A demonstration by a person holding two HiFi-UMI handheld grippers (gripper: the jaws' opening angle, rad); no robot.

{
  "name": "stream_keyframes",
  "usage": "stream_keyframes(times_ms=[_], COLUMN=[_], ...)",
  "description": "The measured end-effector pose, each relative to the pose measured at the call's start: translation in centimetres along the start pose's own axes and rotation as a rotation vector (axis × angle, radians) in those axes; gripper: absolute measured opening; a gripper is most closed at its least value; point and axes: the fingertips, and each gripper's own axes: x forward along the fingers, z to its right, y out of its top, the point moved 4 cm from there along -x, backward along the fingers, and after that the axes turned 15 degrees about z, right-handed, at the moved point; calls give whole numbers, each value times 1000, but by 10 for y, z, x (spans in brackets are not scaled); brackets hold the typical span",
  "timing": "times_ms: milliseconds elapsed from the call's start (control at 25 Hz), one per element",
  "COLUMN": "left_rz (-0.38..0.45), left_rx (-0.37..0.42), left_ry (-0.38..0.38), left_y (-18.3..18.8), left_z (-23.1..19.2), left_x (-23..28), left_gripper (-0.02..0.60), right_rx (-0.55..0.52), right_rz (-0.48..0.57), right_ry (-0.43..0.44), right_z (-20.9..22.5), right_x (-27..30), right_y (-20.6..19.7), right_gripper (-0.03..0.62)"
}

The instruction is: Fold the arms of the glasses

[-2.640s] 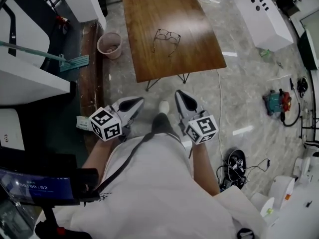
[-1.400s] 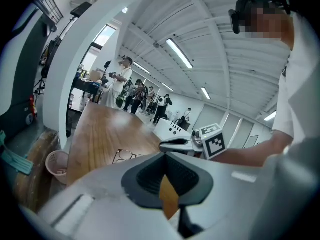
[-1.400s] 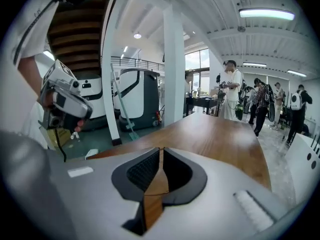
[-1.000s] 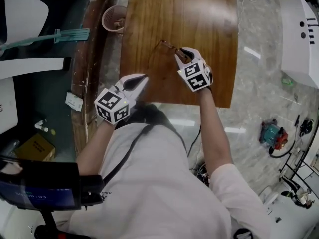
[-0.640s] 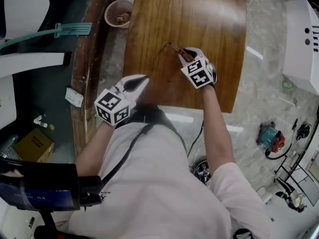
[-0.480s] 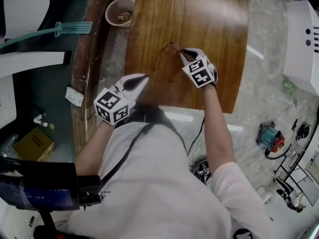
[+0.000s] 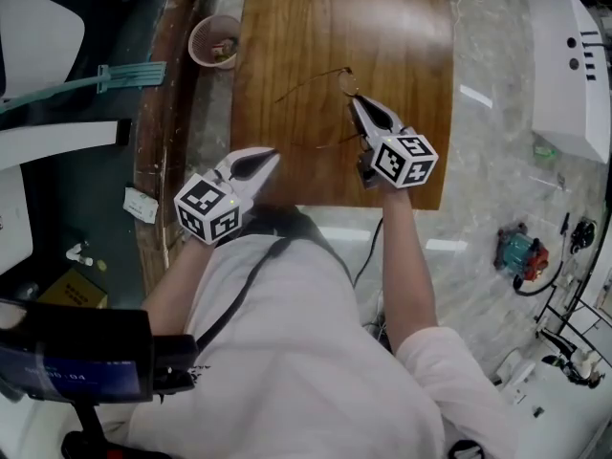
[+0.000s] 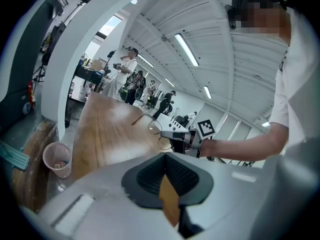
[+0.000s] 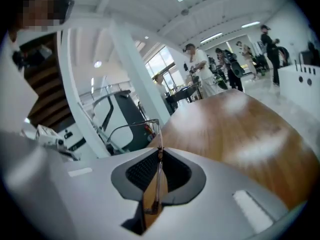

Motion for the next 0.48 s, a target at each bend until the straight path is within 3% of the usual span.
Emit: stream_keyframes(times_ms=[160, 280, 400, 480], left_rz=[-1, 4, 42, 68], left_rx=[30, 59, 91, 115], left_ry=[-83, -193, -289, -336], left_y=[7, 19, 38, 52], left_z=[22, 47, 75, 94], left_x=[-5, -2, 5, 9], left_gripper=[15, 139, 141, 124], right_rx=[246, 443, 584, 623], right_rz=[214, 348, 450, 495], right_ry=[-23, -9, 62, 87], right_z=[-13, -31, -57, -72], right_x=[-31, -52, -67, -77], right_y=[25, 38, 50, 56], right_gripper=[32, 32, 32, 32])
